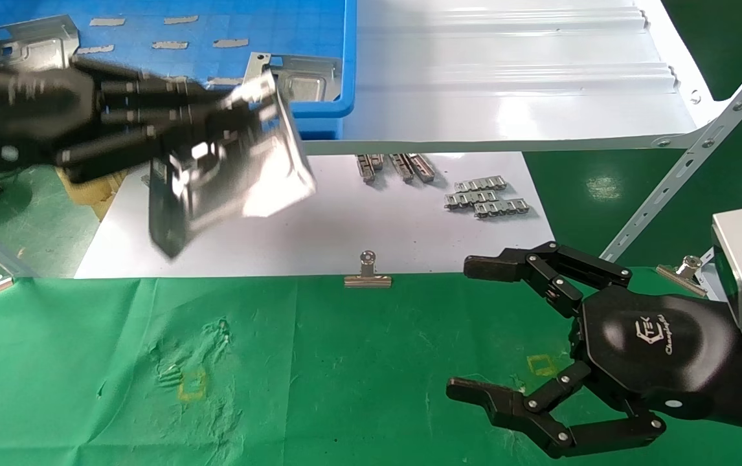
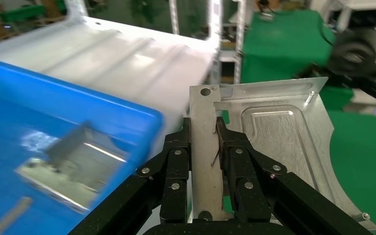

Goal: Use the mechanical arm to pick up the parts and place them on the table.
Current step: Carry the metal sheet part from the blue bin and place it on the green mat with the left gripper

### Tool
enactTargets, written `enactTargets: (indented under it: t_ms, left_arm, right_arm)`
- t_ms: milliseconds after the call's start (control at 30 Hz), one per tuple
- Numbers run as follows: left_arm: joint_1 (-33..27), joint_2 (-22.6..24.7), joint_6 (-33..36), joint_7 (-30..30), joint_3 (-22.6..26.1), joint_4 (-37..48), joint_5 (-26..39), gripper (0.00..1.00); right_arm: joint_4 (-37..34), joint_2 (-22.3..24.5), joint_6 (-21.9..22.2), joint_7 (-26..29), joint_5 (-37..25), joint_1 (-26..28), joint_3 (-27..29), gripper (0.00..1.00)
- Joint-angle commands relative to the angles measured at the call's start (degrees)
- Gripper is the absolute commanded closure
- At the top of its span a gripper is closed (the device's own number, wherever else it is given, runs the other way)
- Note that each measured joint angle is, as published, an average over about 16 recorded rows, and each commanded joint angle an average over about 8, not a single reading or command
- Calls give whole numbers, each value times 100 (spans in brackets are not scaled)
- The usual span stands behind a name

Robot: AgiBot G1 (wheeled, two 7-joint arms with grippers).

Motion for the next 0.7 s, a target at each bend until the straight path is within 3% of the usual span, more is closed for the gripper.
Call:
enactTargets:
  t_ms: [33, 300, 700]
  left_arm:
    - [166, -193, -3, -29, 164, -380, -248, 100]
    - [223, -469, -75, 1217, 934, -555, 298, 100]
    - [414, -218, -106, 2836, 1841, 286, 1120, 100]
  right_arm:
    - [0, 0, 0, 0, 0, 0, 0, 0]
    - [0, 0, 0, 0, 0, 0, 0, 0]
    - [0, 0, 0, 0, 0, 0, 0, 0]
